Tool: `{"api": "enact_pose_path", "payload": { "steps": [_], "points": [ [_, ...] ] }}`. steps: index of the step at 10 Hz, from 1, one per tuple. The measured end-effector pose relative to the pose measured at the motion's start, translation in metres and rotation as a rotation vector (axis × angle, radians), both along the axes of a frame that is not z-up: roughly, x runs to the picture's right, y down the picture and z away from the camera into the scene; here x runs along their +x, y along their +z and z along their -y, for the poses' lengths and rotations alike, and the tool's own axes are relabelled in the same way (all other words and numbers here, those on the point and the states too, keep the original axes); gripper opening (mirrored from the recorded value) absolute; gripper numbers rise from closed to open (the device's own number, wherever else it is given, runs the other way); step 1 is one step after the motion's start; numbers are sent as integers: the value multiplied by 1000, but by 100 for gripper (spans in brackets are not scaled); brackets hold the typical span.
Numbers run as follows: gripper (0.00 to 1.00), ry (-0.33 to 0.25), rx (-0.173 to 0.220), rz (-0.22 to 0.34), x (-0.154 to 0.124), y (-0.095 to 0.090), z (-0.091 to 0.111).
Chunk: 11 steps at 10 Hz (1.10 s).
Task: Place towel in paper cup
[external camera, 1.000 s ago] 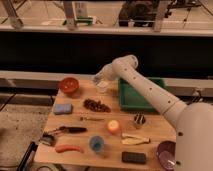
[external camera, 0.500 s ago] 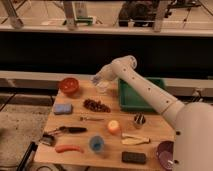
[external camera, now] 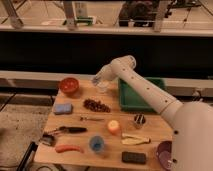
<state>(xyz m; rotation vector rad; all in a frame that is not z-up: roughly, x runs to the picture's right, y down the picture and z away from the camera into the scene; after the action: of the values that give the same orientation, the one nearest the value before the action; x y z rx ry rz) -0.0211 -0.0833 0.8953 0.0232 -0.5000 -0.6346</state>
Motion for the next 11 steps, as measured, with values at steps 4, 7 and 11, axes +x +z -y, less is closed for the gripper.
{"api": "enact_pose_path", "payload": {
  "steps": [4, 7, 11],
  "points": [
    [80, 2, 11, -2, -1, -3, 3],
    [80, 6, 31, -14, 2, -7, 10],
    [80, 21, 57, -20, 8, -15, 19]
  ]
}}
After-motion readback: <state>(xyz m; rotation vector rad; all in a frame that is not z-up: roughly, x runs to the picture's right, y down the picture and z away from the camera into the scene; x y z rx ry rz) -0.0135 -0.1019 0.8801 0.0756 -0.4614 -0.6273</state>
